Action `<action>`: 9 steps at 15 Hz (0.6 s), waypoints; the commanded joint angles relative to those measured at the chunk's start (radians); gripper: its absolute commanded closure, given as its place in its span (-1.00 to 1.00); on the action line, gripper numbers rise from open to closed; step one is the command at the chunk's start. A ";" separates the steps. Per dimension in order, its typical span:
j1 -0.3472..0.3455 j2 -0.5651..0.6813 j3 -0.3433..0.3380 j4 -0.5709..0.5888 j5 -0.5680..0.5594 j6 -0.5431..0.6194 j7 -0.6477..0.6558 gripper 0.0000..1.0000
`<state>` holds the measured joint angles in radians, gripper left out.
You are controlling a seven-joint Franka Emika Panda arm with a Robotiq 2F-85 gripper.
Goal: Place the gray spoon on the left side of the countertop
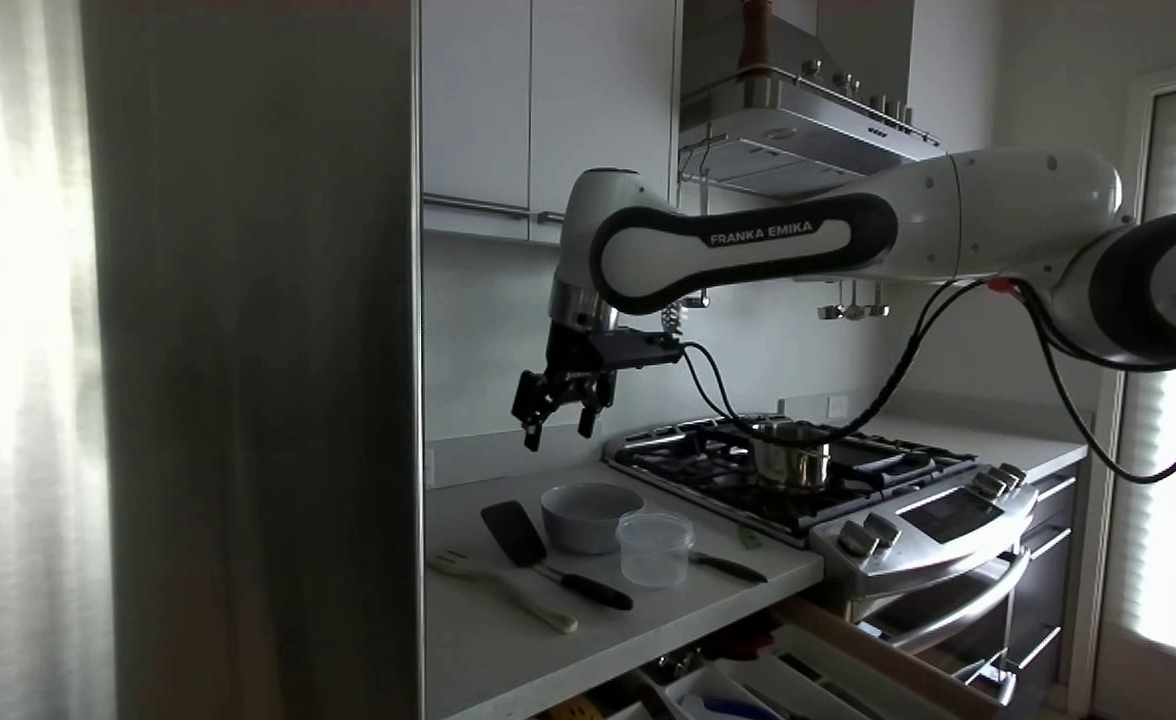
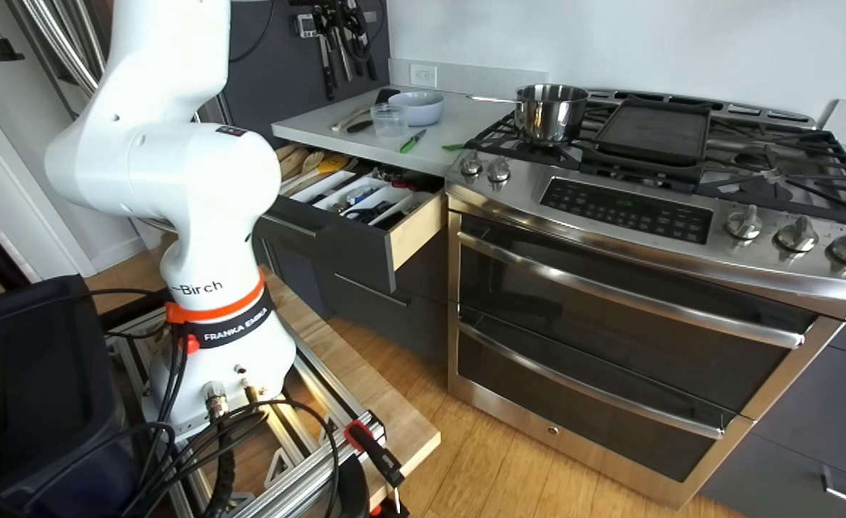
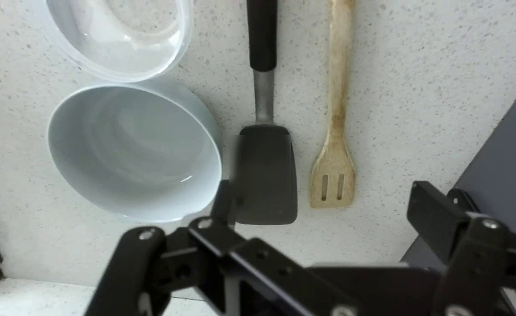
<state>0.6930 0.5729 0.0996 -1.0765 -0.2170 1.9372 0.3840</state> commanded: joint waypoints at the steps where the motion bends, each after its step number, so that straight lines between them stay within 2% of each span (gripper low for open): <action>1: -0.054 -0.152 0.004 -0.238 0.027 0.095 0.006 -1.00; 9: -0.172 -0.373 -0.008 -0.584 0.044 0.234 -0.034 -1.00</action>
<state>0.5637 0.3257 0.0940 -1.4632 -0.2102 2.0888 0.3757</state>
